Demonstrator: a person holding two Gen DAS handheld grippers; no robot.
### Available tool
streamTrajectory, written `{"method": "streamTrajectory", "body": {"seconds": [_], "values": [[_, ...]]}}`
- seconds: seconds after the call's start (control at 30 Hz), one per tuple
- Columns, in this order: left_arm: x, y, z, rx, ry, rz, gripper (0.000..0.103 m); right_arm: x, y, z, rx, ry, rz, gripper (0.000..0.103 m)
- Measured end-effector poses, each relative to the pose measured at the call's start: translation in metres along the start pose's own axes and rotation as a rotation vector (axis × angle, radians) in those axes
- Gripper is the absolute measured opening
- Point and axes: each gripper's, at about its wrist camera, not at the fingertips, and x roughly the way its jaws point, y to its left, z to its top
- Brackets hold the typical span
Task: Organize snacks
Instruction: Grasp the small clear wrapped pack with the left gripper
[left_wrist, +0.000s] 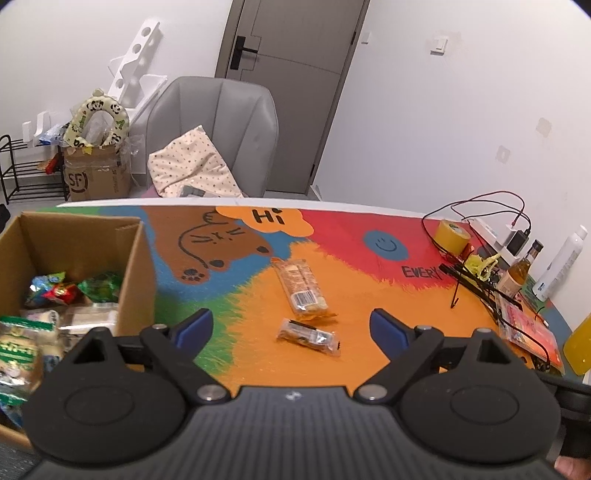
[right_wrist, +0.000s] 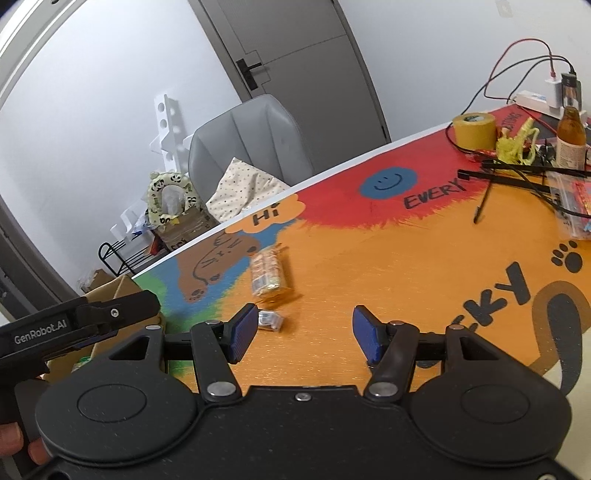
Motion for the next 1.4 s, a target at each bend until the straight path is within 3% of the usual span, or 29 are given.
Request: {"method": "streamTrajectory", "body": {"seconds": [0.23,0.4,0.57,1.1,1.4], "values": [[0.020,-0.010,-0.005,0.015,0.031,0.008,0.083,0.007,-0.018,-0.002,0.031,0.011,0.001,0.058],[0.033,-0.010,-0.009,0.011,0.055,0.016,0.067,0.015,-0.025,-0.005,0.040,0.027,0.018,0.056],[0.049,-0.008,-0.010,-0.016,0.078,0.024,0.061,0.027,-0.030,-0.005,0.046,0.047,0.037,0.053],[0.115,-0.019,-0.016,-0.024,0.146,0.098,0.062,0.063,-0.049,0.000,0.086,0.088,0.055,0.050],[0.122,-0.019,-0.015,-0.027,0.145,0.107,0.064,0.076,-0.051,0.007,0.095,0.091,0.065,0.050]]}}
